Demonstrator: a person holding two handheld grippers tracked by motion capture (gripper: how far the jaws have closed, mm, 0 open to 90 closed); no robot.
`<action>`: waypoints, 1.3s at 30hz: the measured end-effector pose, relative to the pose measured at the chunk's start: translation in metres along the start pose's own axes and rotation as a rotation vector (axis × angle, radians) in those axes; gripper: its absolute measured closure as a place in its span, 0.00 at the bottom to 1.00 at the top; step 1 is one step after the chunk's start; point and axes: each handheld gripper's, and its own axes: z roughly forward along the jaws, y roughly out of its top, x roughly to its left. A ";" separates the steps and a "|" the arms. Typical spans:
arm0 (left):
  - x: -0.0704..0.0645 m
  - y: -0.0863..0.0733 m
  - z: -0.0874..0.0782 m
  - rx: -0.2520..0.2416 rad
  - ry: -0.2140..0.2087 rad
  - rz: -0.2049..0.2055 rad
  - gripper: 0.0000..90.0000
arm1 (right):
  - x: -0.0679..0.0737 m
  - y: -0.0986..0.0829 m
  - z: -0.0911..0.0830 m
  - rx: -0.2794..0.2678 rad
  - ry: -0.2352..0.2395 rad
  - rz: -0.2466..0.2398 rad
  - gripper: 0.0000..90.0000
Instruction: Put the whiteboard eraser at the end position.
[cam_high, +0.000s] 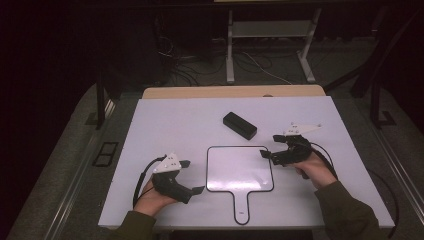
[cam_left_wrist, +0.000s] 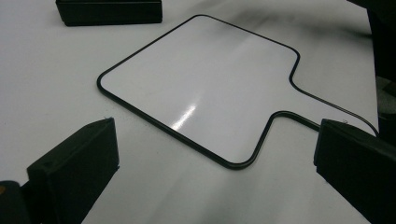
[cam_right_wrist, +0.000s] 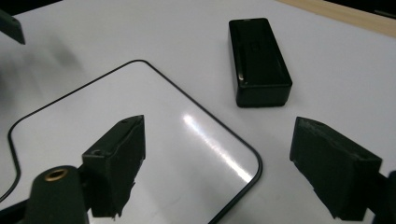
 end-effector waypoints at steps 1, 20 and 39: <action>0.000 0.000 0.000 0.000 0.000 0.000 0.00 | 0.001 -0.002 -0.002 0.000 -0.003 -0.003 0.19; 0.000 0.000 -0.001 0.003 -0.005 0.001 0.00 | 0.015 -0.036 -0.028 -0.048 -0.002 0.010 0.19; 0.000 0.000 -0.002 0.005 -0.006 0.000 0.00 | 0.021 -0.069 -0.052 -0.029 0.012 0.029 0.19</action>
